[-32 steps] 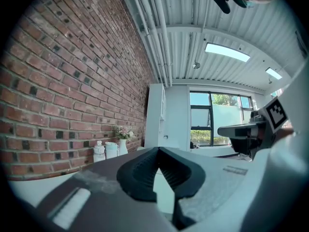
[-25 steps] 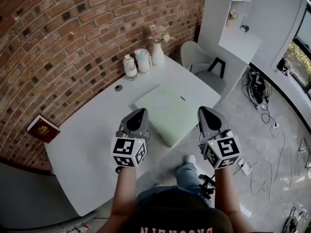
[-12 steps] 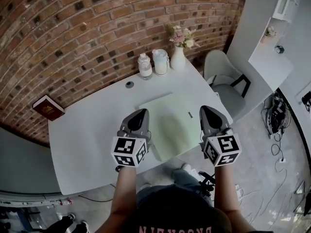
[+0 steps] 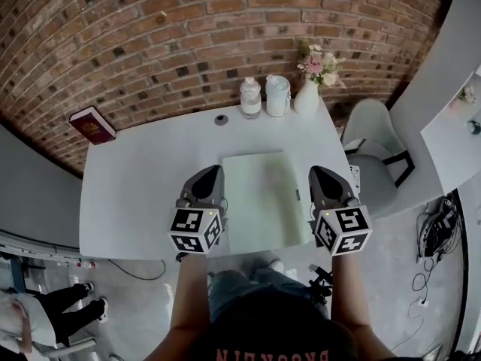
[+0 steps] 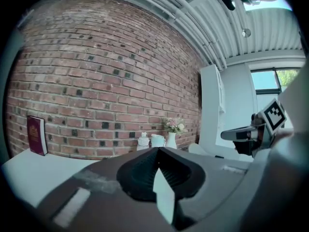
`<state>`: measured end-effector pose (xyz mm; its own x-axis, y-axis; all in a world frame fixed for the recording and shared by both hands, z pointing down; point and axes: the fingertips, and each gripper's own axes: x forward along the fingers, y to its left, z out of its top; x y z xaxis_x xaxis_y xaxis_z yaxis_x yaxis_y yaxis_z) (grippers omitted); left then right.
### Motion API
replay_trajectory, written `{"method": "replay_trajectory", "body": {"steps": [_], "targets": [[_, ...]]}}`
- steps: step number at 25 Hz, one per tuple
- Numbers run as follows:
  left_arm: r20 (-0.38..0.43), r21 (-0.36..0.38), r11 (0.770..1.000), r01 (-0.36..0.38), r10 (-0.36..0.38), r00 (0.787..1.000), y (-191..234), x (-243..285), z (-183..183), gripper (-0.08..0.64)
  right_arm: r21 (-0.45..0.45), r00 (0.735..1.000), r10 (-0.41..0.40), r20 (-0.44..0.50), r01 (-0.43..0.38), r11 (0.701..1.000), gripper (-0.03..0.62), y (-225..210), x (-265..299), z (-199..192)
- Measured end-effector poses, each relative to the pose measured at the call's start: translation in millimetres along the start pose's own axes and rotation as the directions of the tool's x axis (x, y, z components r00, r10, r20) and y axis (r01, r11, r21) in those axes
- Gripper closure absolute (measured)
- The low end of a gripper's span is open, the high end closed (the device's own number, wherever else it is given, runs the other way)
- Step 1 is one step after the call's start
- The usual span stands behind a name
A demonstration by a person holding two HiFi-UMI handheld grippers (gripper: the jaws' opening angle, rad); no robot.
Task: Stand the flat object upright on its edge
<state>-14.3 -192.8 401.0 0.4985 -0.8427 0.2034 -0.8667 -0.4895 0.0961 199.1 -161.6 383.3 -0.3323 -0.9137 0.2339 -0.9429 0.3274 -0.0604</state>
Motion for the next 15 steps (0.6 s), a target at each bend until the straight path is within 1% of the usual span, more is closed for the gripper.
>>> {"method": "replay_trajectory", "body": {"steps": [4, 6, 8, 9, 10, 11, 13, 15], "targets": [[-0.006, -0.023, 0.996, -0.091, 0.09, 0.996, 5.9, -5.3, -7.7, 0.561, 0.011, 0.998, 0.063, -0.007, -0.063, 0.998, 0.589, -8.5, 13.9, -3.4], [-0.01, -0.029, 0.994, -0.107, 0.107, 0.994, 4.6, -7.2, -10.5, 0.561, 0.022, 0.997, 0.076, -0.009, -0.076, 0.997, 0.589, -13.2, 17.6, -4.5], [-0.015, -0.044, 0.993, -0.107, 0.106, 0.994, 3.8, -8.1, -12.7, 0.561, 0.03, 0.996, 0.087, -0.013, -0.086, 0.996, 0.589, -15.5, 21.0, -6.3], [-0.02, -0.054, 0.993, -0.103, 0.102, 0.995, 3.7, -7.7, -14.2, 0.546, 0.032, 0.995, 0.095, -0.015, -0.094, 0.995, 0.588, -15.6, 23.0, -7.6], [-0.029, -0.063, 0.993, -0.099, 0.098, 0.995, 3.6, -7.0, -16.4, 0.498, 0.037, 0.994, 0.105, -0.02, -0.104, 0.994, 0.564, -15.4, 25.0, -9.6], [-0.04, -0.071, 0.993, -0.098, 0.096, 0.995, 3.8, -6.3, -19.5, 0.467, 0.046, 0.993, 0.114, -0.026, -0.113, 0.993, 0.512, -15.3, 26.7, -12.3], [-0.067, -0.088, 0.991, -0.1, 0.095, 0.993, 4.5, -5.3, -27.0, 0.388, 0.074, 0.991, 0.122, -0.047, -0.119, 0.99, 0.454, -16.4, 29.3, -19.9], [-0.089, -0.112, 0.989, -0.099, 0.089, 0.992, 5.9, -4.3, -34.6, 0.309, 0.092, 0.989, 0.124, -0.075, -0.117, 0.989, 0.419, -18.2, 31.3, -28.3]]}}
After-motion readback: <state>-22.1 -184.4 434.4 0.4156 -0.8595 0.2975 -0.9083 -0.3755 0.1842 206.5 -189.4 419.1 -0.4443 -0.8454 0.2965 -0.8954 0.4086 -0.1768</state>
